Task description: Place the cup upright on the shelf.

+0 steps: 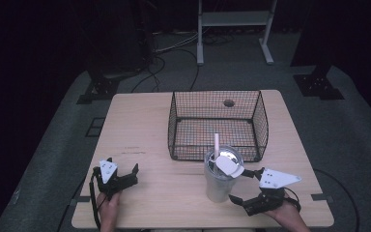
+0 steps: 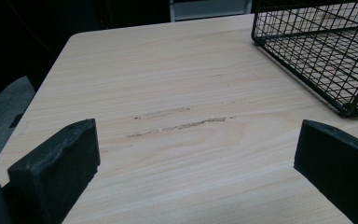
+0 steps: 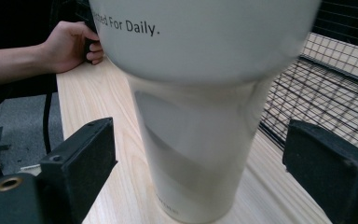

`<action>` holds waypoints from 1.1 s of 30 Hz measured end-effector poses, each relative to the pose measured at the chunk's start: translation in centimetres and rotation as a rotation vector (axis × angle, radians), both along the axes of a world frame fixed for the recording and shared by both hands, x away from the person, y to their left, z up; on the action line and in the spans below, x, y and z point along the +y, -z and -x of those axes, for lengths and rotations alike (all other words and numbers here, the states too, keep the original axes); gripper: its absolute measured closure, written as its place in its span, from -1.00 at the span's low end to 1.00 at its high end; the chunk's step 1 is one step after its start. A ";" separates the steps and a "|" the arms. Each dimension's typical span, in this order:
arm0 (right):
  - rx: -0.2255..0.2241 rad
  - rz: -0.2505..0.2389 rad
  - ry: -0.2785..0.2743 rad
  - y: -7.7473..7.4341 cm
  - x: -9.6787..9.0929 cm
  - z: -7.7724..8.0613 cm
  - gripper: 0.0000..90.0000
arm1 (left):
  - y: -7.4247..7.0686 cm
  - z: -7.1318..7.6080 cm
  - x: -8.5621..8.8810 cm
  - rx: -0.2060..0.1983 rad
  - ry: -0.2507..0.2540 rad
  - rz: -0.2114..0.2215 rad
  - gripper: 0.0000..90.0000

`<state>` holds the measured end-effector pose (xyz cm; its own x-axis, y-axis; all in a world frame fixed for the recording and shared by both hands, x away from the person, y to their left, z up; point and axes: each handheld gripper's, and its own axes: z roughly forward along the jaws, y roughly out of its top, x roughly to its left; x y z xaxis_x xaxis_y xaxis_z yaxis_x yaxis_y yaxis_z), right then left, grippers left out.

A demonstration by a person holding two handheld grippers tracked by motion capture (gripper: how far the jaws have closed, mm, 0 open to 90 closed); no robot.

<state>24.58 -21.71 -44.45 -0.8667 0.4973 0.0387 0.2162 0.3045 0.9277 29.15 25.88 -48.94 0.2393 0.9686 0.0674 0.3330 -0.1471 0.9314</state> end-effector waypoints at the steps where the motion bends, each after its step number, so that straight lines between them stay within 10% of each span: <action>1: 0.001 -0.005 0.000 0.1 0.2 -0.1 -0.81 | 0.0 0.0 0.0 0.000 0.000 0.000 -1.00; 33: -0.053 -0.095 0.026 1.5 3.7 -1.7 -0.85 | 0.0 0.0 0.0 -0.002 0.003 -0.002 -1.00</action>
